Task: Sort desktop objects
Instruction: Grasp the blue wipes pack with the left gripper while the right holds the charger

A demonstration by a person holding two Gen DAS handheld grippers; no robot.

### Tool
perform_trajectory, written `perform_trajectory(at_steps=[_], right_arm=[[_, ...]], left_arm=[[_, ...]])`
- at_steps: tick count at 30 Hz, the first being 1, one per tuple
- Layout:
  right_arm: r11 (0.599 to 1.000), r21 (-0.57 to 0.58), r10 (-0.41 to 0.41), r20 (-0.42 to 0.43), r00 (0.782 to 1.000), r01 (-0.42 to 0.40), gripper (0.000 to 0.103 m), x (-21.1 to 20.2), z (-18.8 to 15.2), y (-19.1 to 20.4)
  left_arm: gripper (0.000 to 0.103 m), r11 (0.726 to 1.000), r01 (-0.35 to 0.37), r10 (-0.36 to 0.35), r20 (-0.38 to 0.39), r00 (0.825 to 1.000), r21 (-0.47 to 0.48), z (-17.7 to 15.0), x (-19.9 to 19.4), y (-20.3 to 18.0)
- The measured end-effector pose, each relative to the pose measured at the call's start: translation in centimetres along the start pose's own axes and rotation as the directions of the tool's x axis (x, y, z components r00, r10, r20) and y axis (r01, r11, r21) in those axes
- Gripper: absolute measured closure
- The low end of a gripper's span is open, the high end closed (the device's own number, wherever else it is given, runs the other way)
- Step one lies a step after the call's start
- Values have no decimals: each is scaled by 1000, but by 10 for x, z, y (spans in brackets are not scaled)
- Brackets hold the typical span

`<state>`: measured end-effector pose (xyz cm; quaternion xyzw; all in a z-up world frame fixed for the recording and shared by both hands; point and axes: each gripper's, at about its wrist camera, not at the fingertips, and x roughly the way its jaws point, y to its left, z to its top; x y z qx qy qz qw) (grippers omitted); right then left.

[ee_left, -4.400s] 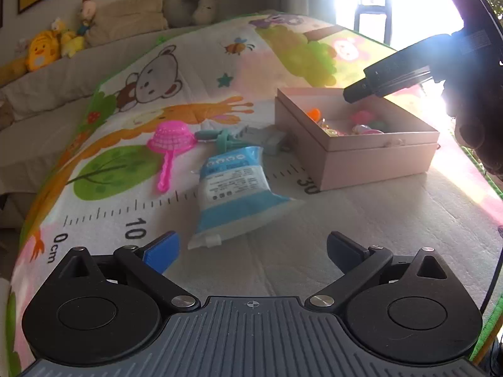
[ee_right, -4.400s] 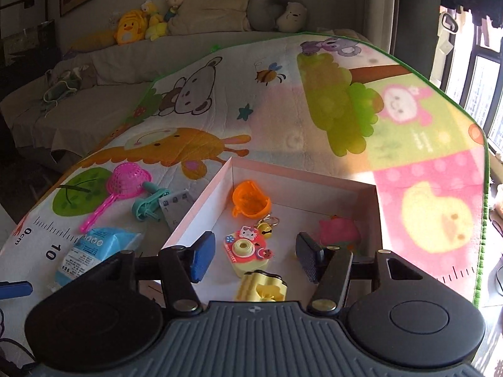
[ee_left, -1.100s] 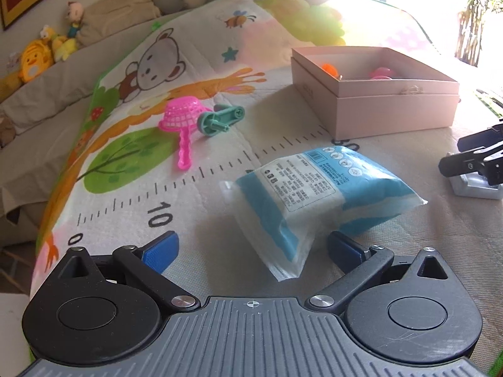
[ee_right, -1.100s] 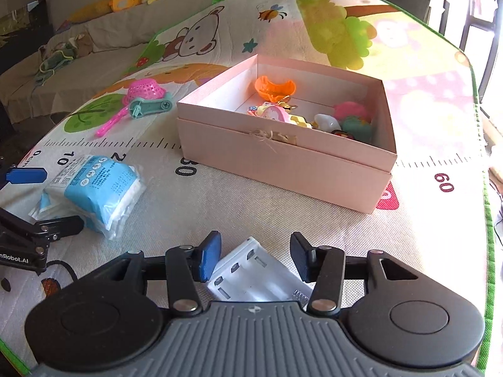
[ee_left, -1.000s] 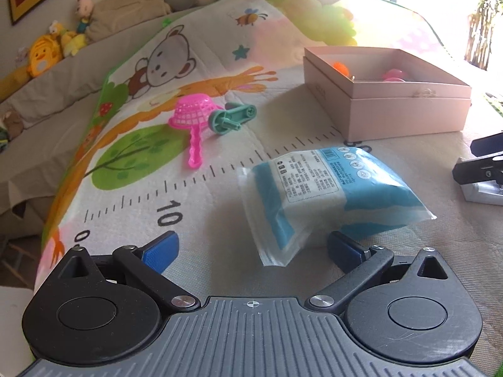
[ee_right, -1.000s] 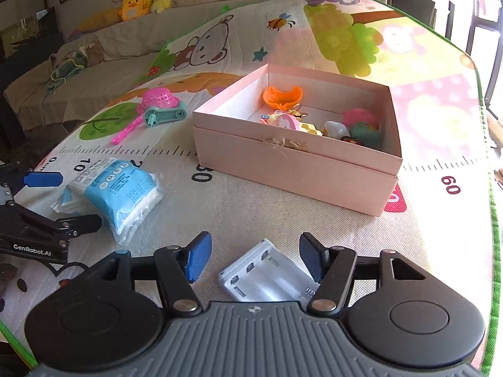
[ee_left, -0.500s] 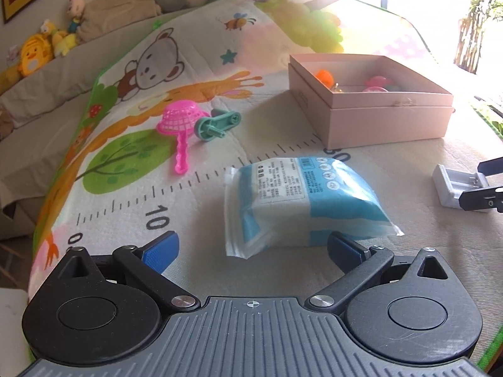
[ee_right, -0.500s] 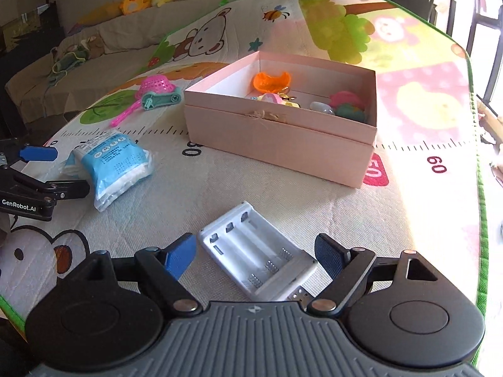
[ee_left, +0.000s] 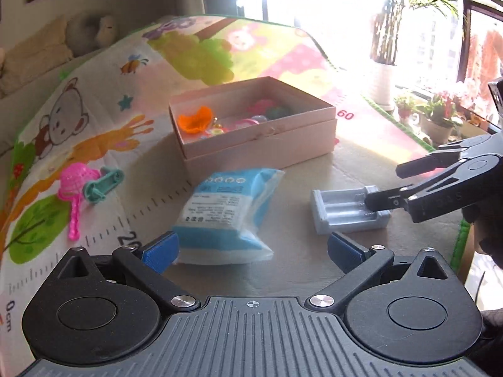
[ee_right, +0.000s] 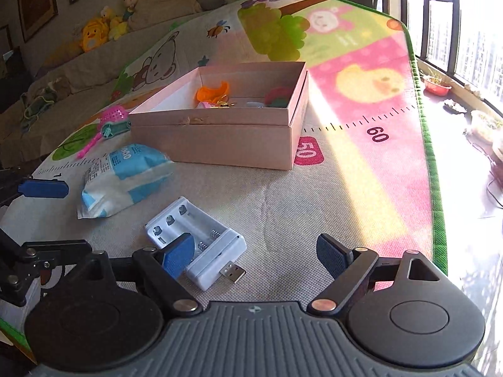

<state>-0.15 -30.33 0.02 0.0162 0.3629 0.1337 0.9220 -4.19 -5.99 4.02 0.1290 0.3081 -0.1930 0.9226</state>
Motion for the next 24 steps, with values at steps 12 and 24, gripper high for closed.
perform_trajectory(at_steps=[12, 24], right_arm=[[991, -116, 73, 12, 997, -71, 15, -5, 1, 13], [958, -190, 203, -74, 976, -214, 14, 7, -2, 47]], left_arm=[[15, 998, -52, 46, -129, 991, -44, 25, 71, 16], [28, 987, -74, 49, -170, 984, -142, -23, 14, 38]])
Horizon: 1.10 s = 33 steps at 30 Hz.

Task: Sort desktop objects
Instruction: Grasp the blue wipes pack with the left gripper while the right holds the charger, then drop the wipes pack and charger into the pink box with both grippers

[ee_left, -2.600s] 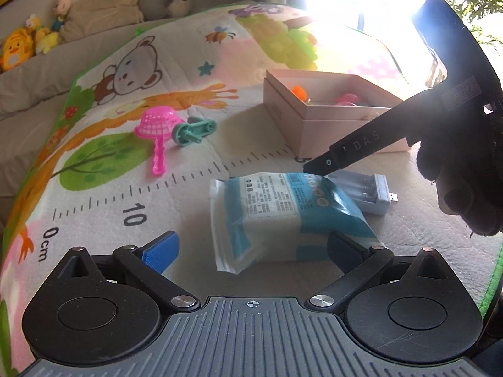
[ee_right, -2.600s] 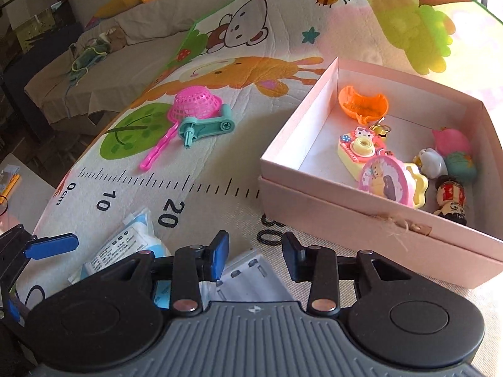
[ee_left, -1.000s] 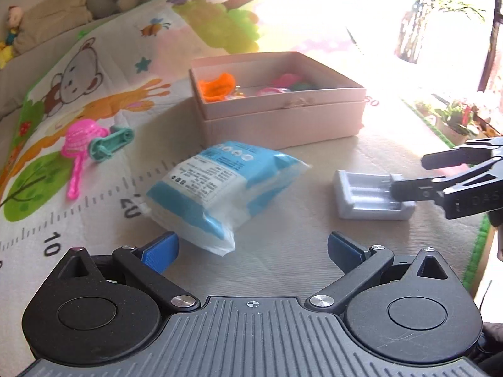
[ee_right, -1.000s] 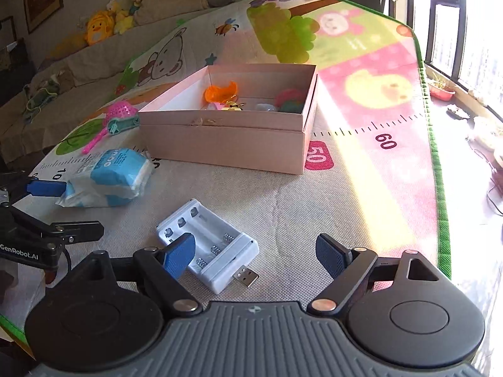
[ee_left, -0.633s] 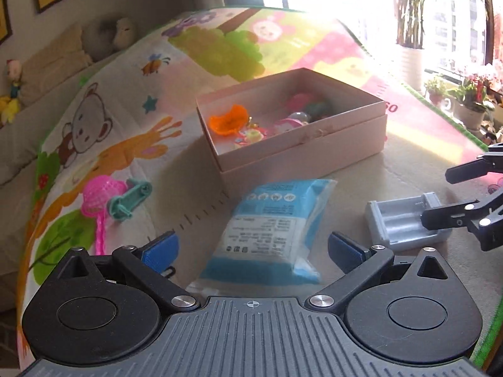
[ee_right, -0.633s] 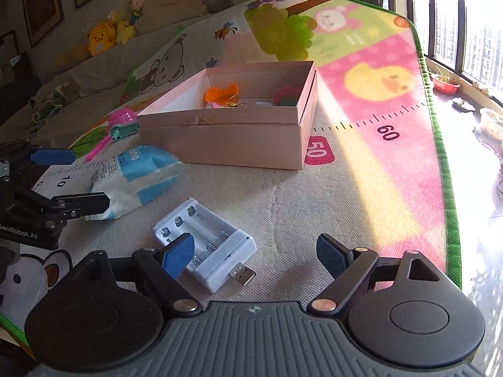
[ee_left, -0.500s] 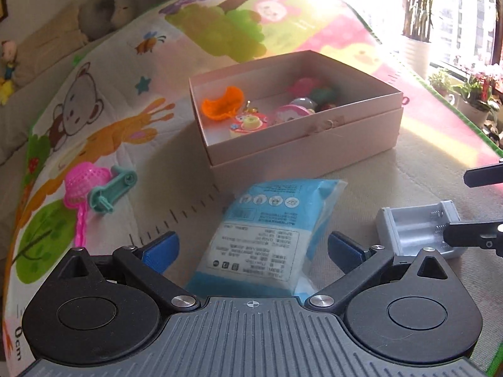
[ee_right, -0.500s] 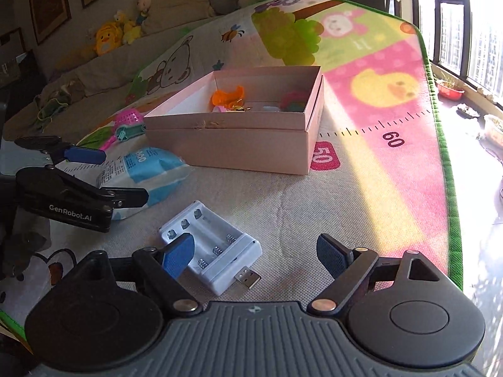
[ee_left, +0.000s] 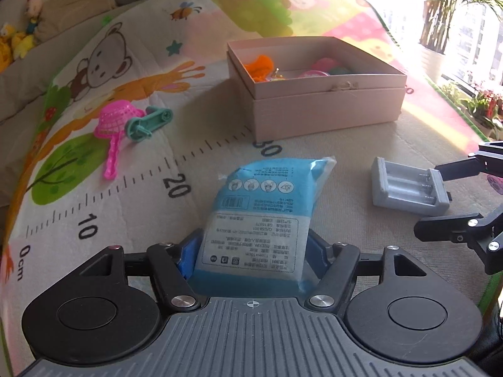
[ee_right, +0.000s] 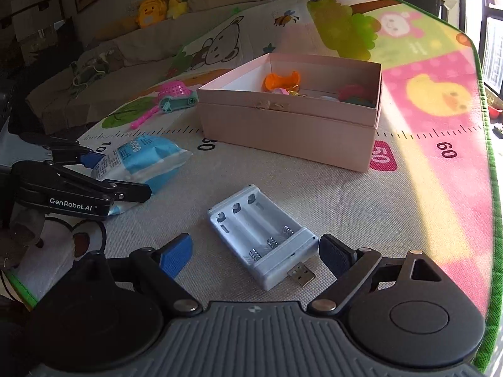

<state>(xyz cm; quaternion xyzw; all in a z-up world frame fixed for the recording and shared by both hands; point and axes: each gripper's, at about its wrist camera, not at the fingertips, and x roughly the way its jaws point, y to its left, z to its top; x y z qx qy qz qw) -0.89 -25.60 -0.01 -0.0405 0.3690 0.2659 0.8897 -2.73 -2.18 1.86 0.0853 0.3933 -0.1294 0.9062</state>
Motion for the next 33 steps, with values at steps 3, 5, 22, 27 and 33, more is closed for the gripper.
perform_trajectory(at_steps=[3, 5, 22, 27, 33], right_arm=[[995, -94, -31, 32, 999, 34, 14, -3, 4, 18], [989, -126, -74, 41, 996, 78, 14, 3, 11, 22], [998, -55, -37, 84, 996, 41, 56, -45, 62, 9], [994, 7, -107, 257, 960, 109, 56, -80, 131, -28], [985, 83, -168, 242, 956, 152, 56, -33, 180, -72]], left_arm=[[21, 1000, -9, 9, 4, 1000, -11, -4, -4, 3], [20, 1000, -20, 20, 8, 1000, -23, 0, -1, 5], [45, 999, 6, -16, 213, 977, 44, 47, -49, -9], [45, 998, 15, -33, 351, 936, 54, 123, -56, -13], [34, 998, 50, -56, 302, 952, 29, 178, 27, -31]])
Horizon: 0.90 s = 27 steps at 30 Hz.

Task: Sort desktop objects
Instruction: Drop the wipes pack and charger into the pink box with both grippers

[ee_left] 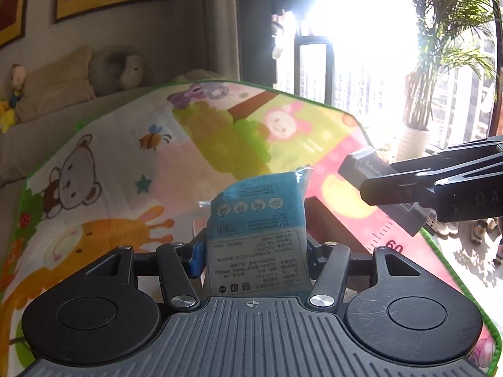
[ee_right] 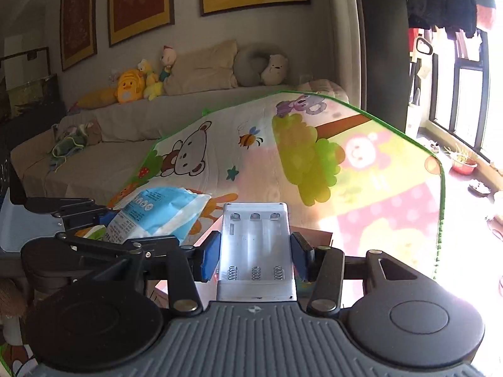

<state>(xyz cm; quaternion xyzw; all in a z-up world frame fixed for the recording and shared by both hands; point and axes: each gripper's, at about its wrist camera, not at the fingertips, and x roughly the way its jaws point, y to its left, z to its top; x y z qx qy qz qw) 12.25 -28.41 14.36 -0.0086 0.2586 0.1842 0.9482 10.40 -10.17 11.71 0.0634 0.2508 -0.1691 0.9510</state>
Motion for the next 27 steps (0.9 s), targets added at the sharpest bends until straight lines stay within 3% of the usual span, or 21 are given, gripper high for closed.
perform_trajectory(at_steps=[2, 5, 11, 19, 21, 23, 27], right_arm=[[1000, 24, -9, -30, 1000, 10, 55, 25, 1, -7], [999, 44, -12, -101, 995, 16, 53, 62, -9, -15], [998, 57, -3, -96, 995, 8, 51, 79, -19, -8], [994, -41, 92, -132, 987, -98, 51, 123, -1, 67], [993, -97, 48, -151, 987, -63, 53, 139, -3, 82], [989, -147, -47, -190, 981, 19, 60, 152, -9, 87], [989, -116, -112, -168, 979, 93, 62, 138, -22, 54]], left_arm=[[28, 999, -29, 28, -47, 998, -18, -10, 19, 2], [13, 998, -47, 43, -81, 996, -48, -36, 12, 13], [10, 992, -102, 94, -119, 989, -69, -91, -22, 32], [7, 991, -108, 93, -185, 978, -72, -119, -27, 37], [7, 988, -131, 113, -193, 975, -83, -123, -30, 44], [6, 983, -154, 132, -193, 972, -104, -126, -35, 53], [4, 966, -218, 191, -185, 964, -140, -131, -43, 73]])
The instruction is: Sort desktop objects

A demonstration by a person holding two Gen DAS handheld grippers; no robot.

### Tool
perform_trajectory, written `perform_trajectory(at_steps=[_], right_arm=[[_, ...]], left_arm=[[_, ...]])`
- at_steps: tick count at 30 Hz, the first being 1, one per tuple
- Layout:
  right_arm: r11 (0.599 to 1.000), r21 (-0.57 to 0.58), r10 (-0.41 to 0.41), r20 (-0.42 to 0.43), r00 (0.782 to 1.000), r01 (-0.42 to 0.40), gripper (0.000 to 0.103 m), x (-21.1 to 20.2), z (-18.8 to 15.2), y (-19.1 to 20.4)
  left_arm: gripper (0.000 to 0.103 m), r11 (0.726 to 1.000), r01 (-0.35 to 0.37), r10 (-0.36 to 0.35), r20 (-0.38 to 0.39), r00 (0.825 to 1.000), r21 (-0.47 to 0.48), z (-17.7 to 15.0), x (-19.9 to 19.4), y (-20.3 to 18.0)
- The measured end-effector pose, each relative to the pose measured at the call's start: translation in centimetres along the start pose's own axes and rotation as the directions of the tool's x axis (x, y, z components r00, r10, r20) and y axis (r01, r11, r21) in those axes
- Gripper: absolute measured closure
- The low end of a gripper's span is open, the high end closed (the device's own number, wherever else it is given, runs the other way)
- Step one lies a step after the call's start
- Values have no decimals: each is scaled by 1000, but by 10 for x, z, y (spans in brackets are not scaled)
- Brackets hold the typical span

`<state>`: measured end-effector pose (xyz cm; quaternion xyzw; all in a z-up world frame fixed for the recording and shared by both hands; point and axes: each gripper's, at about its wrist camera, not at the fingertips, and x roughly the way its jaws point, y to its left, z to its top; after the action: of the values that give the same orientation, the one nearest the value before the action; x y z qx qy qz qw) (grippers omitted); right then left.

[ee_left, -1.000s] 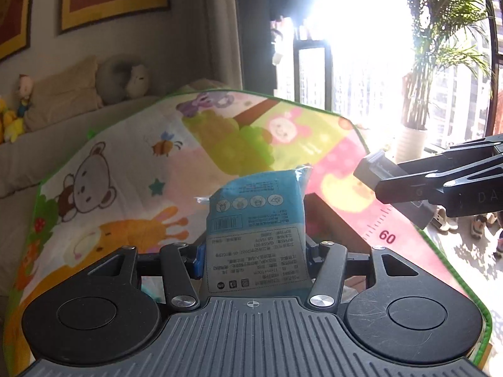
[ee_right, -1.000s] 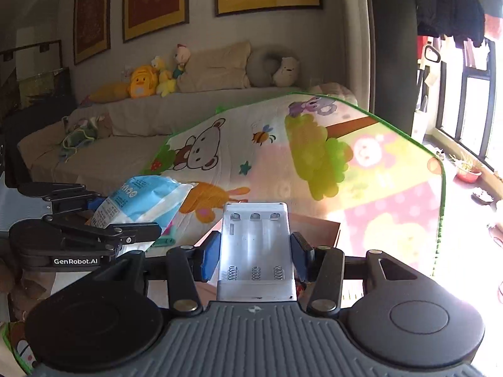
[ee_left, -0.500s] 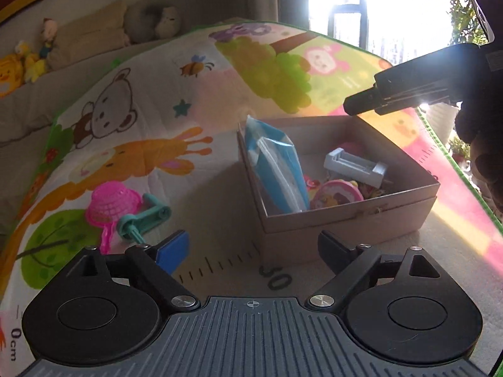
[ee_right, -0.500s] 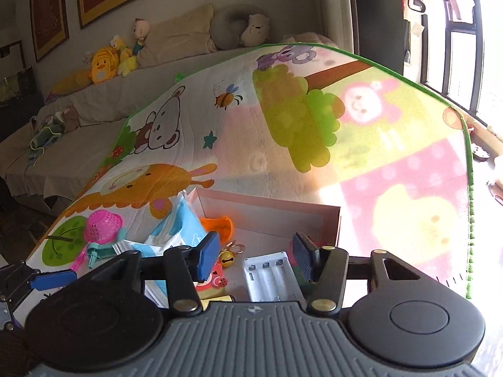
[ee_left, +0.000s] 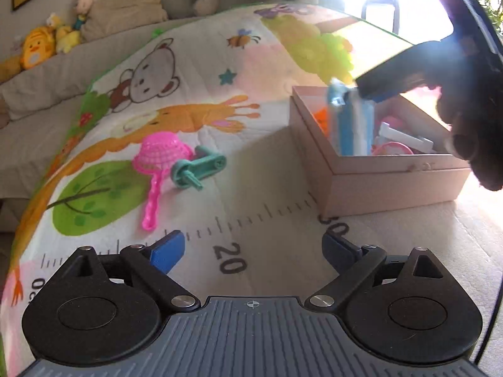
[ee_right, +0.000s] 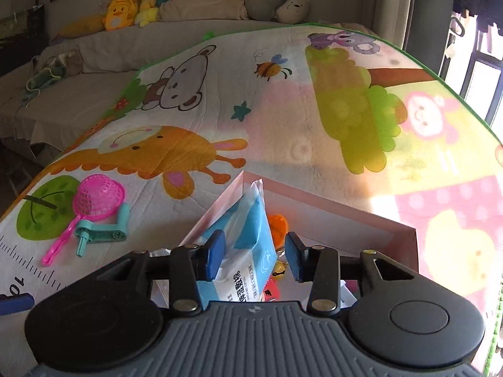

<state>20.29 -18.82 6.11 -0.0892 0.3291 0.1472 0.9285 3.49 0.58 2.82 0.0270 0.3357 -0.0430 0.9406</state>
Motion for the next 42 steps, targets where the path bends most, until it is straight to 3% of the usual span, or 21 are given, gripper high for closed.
perform_trajectory(at_steps=[2, 7, 18, 23, 27, 30, 33, 37, 42], right_arm=[[998, 28, -51, -2, 999, 51, 62, -12, -10, -21], [988, 70, -132, -119, 984, 140, 63, -9, -41, -57], [990, -28, -142, -136, 981, 139, 65, 0, -27, -9], [979, 4, -201, -62, 978, 202, 60, -31, -14, -15], [990, 85, -120, 43, 992, 116, 60, -49, 5, -14], [997, 71, -41, 17, 999, 40, 60, -30, 11, 2], [997, 47, -59, -49, 997, 61, 61, 0, 2, 13], [992, 100, -56, -149, 987, 71, 60, 17, -20, -2], [993, 55, -98, -71, 993, 102, 61, -12, -15, -3]], left_arm=[[4, 1000, -11, 11, 6, 1000, -26, -2, -1, 9], [3, 998, -28, 28, 4, 1000, -55, -10, 0, 22], [2, 996, -60, 60, -2, 998, -69, -25, 0, 40], [1, 992, -61, 60, -13, 998, -109, -25, 2, 48], [1, 992, -60, 59, -15, 998, -107, -24, 2, 48], [1, 995, -54, 53, -11, 999, -89, -21, 2, 43], [1, 995, -57, 57, -6, 998, -77, -19, 2, 40], [1, 990, -90, 89, -15, 996, -107, -19, 7, 49], [1, 984, -105, 102, -29, 994, -143, -19, 11, 61]])
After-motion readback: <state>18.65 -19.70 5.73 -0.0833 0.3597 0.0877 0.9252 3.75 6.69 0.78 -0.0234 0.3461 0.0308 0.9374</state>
